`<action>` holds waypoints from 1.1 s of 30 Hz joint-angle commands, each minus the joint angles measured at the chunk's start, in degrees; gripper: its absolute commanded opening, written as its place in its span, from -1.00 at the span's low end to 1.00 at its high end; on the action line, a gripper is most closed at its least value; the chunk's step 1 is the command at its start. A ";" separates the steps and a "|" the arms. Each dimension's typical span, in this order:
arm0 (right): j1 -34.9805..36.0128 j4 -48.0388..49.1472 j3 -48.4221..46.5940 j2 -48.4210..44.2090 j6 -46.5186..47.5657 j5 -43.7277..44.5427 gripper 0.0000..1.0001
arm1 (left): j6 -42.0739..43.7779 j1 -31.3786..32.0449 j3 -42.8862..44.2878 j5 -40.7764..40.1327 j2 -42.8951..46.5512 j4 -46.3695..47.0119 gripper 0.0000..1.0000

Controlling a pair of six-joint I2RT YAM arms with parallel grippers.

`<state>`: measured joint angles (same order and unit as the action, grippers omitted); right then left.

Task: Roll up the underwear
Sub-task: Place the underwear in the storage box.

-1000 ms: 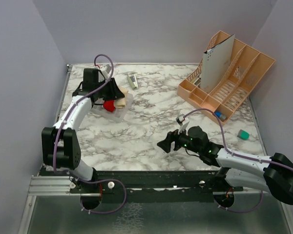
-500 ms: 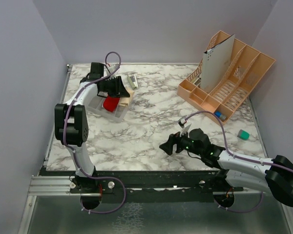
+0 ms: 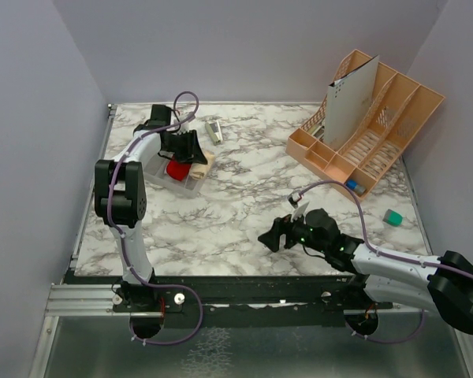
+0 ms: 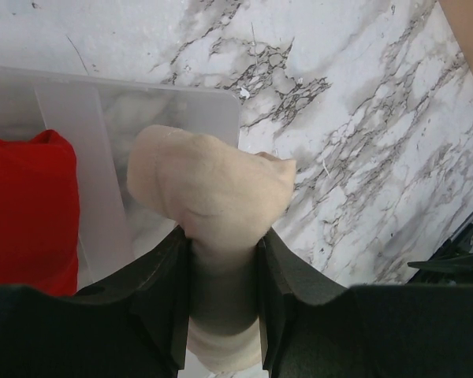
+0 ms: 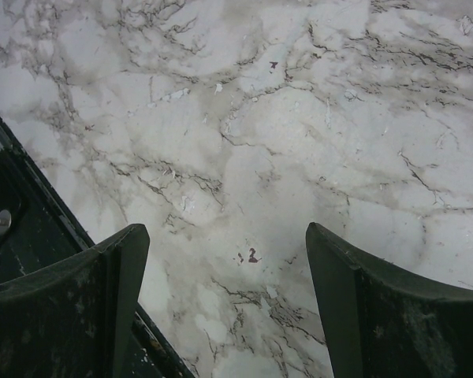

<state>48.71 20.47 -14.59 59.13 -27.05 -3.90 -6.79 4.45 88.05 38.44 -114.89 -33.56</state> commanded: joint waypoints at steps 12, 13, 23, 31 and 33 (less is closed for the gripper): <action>0.31 0.19 1.87 0.57 -1.69 0.36 0.68 | 5.03 -0.54 1.95 -12.21 -1.18 -3.90 -1.00; 0.40 0.19 1.80 0.69 -1.69 0.24 0.68 | 5.26 -0.62 1.95 -12.49 -1.23 -4.08 -1.00; 0.32 -0.33 1.86 0.60 -1.65 -0.23 0.68 | 6.52 -0.91 2.15 -16.18 -0.79 -5.20 -1.00; 0.34 -0.01 2.45 0.36 -1.96 -0.05 0.68 | 9.00 -1.41 2.13 -20.03 -1.15 -6.23 -1.00; 0.35 0.09 2.46 0.53 -1.91 -0.11 0.68 | 9.38 -1.68 2.13 -18.77 -1.02 -6.25 -1.00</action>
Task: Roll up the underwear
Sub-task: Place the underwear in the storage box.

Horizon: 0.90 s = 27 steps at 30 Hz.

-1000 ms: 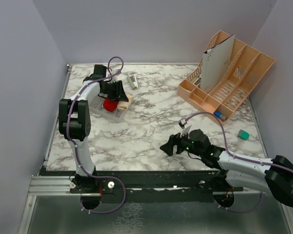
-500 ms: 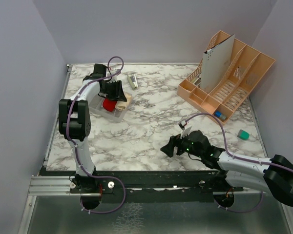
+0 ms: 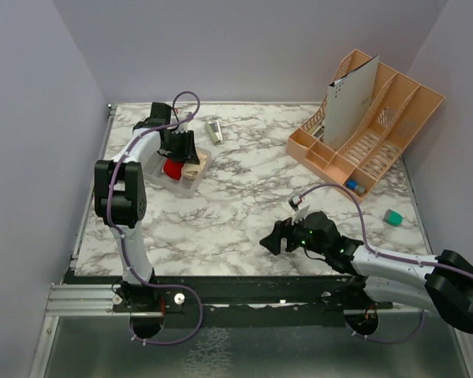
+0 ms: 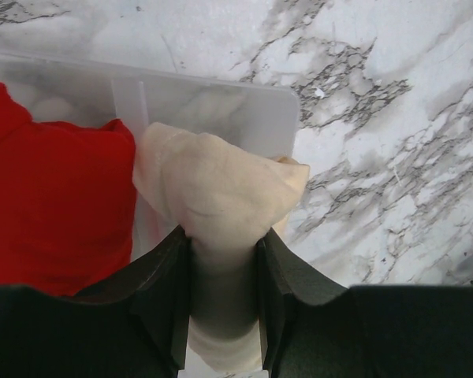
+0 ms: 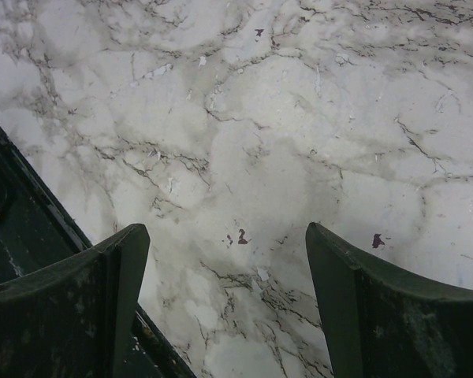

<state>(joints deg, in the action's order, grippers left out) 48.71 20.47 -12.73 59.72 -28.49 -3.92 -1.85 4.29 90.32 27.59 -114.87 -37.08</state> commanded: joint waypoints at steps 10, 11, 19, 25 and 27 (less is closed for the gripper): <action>0.39 0.30 1.02 -0.13 -0.86 -0.16 0.68 | 3.56 -2.50 -0.76 -5.61 -1.09 -1.96 -1.00; 0.34 0.54 1.04 0.01 -0.90 -0.20 0.68 | 3.14 -2.27 -0.77 -5.38 -1.22 -1.79 -1.00; 0.39 1.82 -0.29 3.14 -0.87 -1.09 0.68 | 2.15 2.92 -1.83 -9.88 -1.12 -1.40 -0.93; 0.38 2.64 -0.72 4.86 -1.03 -2.46 0.68 | 2.11 4.16 -2.70 -11.95 -1.33 -0.98 -0.66; 0.33 2.67 -0.59 4.77 -1.13 -2.57 0.68 | 2.07 4.14 -2.71 -10.63 -1.38 -1.02 -0.44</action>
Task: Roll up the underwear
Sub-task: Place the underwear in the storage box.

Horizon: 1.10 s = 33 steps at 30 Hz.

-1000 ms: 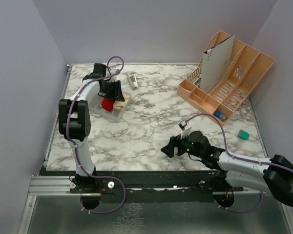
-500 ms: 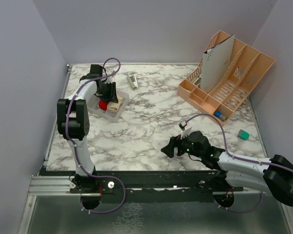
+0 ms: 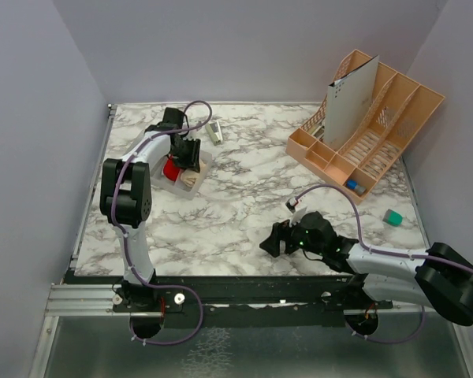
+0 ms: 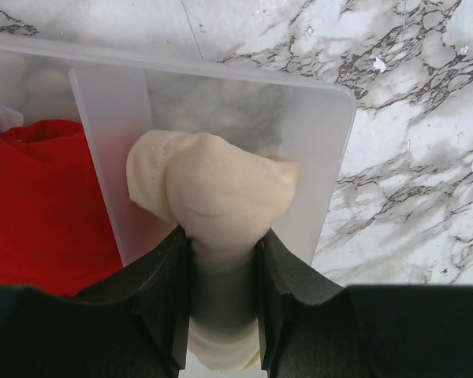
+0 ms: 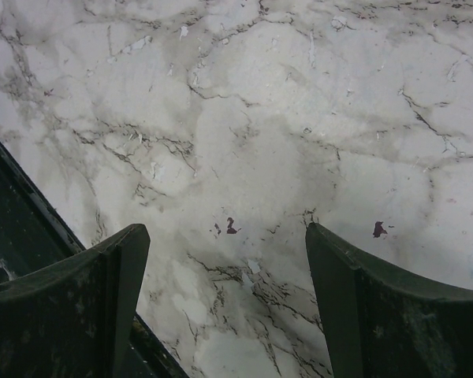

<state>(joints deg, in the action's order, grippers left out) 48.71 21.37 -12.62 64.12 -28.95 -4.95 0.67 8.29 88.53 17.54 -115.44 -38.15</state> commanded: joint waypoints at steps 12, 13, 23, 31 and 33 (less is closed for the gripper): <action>0.33 0.18 -0.39 -1.71 -0.58 -0.51 0.68 | -0.97 0.14 -2.03 1.57 0.12 -0.70 -0.07; 0.30 0.39 -0.39 -1.65 -0.59 -0.49 0.68 | -0.94 0.14 -2.11 2.17 0.73 -0.37 0.00; 0.38 -0.36 -1.68 -0.26 0.03 -0.83 0.68 | -1.15 -0.03 -2.07 4.18 5.54 0.75 0.40; 0.37 -0.36 -2.55 0.97 0.03 -0.93 0.68 | -2.27 -0.03 -2.23 7.22 11.23 0.80 0.39; 0.37 -0.12 -2.71 1.46 -0.11 -1.10 0.68 | -2.76 -0.03 -2.94 7.10 12.42 0.75 0.33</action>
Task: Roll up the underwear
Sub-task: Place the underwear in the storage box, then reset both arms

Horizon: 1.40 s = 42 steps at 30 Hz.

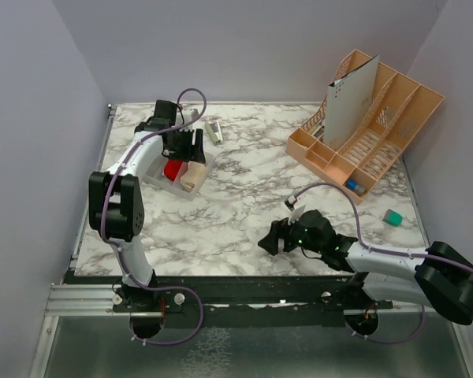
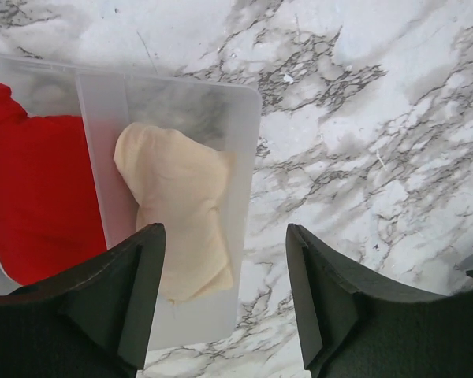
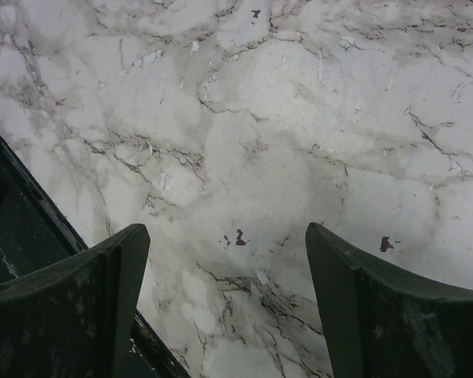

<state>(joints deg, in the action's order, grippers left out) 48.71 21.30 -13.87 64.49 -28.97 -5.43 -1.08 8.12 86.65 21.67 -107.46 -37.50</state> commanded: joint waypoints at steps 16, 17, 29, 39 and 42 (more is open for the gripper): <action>0.39 0.15 -2.57 3.33 0.13 -1.59 0.68 | -1.59 0.85 -6.09 -8.17 0.18 -4.04 -0.46; 0.34 0.10 -2.57 3.21 0.14 -1.57 0.68 | -1.34 1.57 -6.28 -8.97 0.79 -3.95 -0.47; 0.27 -10.56 -10.03 -4.87 4.11 14.29 0.81 | -5.53 1.99 -1.48 -7.78 13.59 -0.76 0.08; -27.64 -29.84 -35.88 1.16 14.02 7.20 0.97 | -13.82 1.90 -16.35 -17.82 39.40 16.38 0.78; -34.18 -35.03 -43.83 4.33 14.58 6.89 1.00 | -14.47 1.90 -20.86 -23.13 45.13 16.39 0.98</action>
<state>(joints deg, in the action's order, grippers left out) 21.21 -2.96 -50.13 65.78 -17.63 5.72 -12.47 10.17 72.18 8.23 -67.07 -23.94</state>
